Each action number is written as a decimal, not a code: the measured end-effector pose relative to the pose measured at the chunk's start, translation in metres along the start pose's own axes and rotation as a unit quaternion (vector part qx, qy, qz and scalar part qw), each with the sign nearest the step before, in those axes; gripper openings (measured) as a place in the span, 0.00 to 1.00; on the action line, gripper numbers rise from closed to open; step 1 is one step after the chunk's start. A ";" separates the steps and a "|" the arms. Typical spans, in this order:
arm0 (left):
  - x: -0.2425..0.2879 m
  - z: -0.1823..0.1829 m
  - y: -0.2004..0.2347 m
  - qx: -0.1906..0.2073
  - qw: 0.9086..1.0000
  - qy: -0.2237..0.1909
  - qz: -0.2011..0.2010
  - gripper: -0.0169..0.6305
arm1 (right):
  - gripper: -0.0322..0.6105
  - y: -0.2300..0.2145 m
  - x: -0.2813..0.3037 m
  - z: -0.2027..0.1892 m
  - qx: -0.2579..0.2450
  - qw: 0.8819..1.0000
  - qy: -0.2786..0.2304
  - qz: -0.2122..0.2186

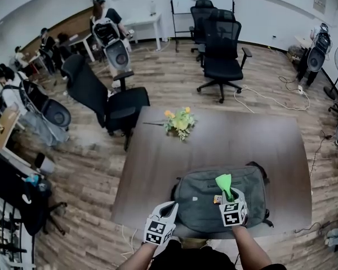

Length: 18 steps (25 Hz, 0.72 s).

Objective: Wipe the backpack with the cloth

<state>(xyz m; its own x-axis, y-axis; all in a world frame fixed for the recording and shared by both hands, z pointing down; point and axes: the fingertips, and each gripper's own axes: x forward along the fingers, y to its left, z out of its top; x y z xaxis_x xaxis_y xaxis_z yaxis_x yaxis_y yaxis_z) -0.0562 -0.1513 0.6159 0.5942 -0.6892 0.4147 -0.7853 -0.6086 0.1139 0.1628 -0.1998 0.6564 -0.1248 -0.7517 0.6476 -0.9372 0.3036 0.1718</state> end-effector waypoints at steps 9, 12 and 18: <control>-0.009 -0.013 0.021 -0.018 0.999 0.009 0.029 0.06 | 0.19 0.102 0.015 0.013 0.030 0.992 -0.025 0.121; -0.012 -0.012 0.027 -0.033 0.999 0.003 0.040 0.06 | 0.19 0.117 0.019 0.024 0.044 0.988 -0.028 0.145; -0.019 -0.015 0.035 -0.044 0.997 0.004 0.056 0.06 | 0.19 0.150 0.023 0.023 0.065 0.980 -0.022 0.187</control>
<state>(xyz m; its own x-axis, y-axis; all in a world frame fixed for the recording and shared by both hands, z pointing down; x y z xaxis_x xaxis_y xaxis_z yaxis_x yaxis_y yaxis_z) -0.0975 -0.1534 0.6254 0.5003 -0.7481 0.4360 -0.8594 -0.4903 0.1448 0.0117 -0.1849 0.6795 -0.4791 -0.6280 0.6133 -0.8564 0.4875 -0.1699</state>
